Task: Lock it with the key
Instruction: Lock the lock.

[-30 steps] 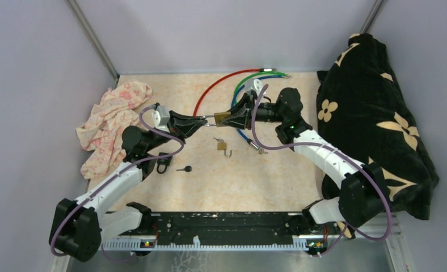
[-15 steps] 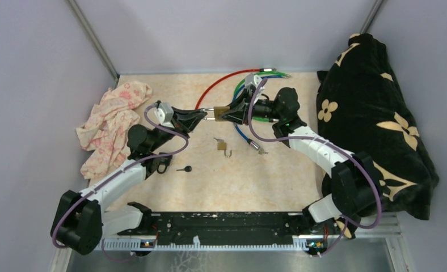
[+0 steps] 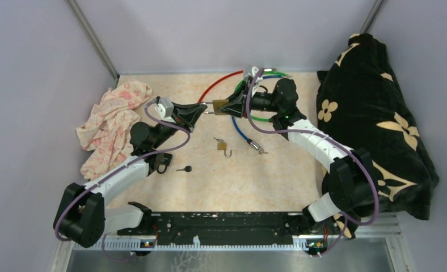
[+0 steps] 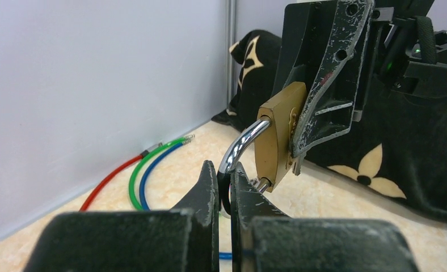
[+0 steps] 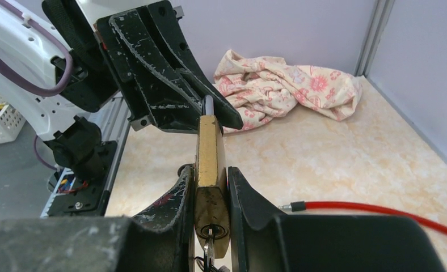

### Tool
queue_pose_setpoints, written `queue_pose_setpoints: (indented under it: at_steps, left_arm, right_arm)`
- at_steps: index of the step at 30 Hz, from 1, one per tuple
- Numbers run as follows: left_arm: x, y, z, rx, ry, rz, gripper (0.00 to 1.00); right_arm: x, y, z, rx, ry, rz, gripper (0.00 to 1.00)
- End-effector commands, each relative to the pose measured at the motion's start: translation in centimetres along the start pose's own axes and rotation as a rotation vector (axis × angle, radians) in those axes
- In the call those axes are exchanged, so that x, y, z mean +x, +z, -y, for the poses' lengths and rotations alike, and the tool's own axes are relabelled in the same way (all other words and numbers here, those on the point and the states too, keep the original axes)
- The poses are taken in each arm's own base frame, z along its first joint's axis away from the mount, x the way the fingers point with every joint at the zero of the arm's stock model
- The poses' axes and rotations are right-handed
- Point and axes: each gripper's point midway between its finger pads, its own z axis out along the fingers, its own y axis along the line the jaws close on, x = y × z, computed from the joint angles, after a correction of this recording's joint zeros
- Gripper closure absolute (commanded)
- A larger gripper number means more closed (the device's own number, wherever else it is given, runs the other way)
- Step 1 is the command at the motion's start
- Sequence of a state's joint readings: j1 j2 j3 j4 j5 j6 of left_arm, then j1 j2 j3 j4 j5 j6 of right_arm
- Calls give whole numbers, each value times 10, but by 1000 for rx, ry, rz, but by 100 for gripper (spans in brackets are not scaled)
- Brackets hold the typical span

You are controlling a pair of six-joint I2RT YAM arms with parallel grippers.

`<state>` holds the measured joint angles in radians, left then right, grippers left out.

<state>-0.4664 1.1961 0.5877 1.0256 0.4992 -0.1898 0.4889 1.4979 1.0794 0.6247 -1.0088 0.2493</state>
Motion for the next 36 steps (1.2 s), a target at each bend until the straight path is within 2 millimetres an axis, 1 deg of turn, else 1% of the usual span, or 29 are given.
queue_pose_setpoints:
  at_steps: [1, 9, 15, 19, 22, 23, 26, 27, 29, 30, 31, 32, 33, 36]
  left_arm:
    - [4, -15, 161, 703, -137, -84, 100]
    - [-1, -15, 165, 730, -116, -65, 100]
    - [-1, -15, 162, 699, -94, -53, 100]
    - [-2, -15, 155, 658, -31, -31, 100]
    - [-4, -14, 141, 578, 3, -14, 100]
    - [-5, -13, 134, 537, 17, -7, 100]
    - [-7, -11, 112, 410, 62, 18, 100]
    - [-8, -12, 107, 385, 76, 21, 100]
    - [-6, -14, 100, 352, 101, 15, 100]
    - [-4, -16, 97, 342, 104, 8, 100]
    - [-2, -18, 95, 333, 104, -2, 100]
    - [1, -20, 92, 325, 104, -12, 100]
    - [4, -22, 90, 320, 105, -20, 100]
    - [11, -28, 84, 303, 97, -48, 100]
  right_arm:
    - [-43, 53, -35, -121, -85, 75, 100]
    - [-17, 59, -28, -158, -26, 23, 100]
    - [-19, 55, -32, -152, -43, 6, 100]
    - [-13, 48, -38, -159, -45, -44, 100]
    - [-6, 35, -44, -183, -23, -86, 100]
    - [-2, 30, -44, -185, -8, -102, 96]
    - [2, 11, -42, -156, 29, -137, 64]
    - [3, 4, -40, -140, 35, -140, 56]
    - [8, -12, -38, -101, 64, -152, 43]
    - [10, -20, -38, -83, 75, -159, 33]
    - [13, -28, -38, -68, 86, -169, 27]
    - [18, -35, -37, -52, 92, -184, 23]
    - [22, -42, -36, -35, 93, -199, 21]
    - [35, -58, -39, -4, 108, -255, 20]
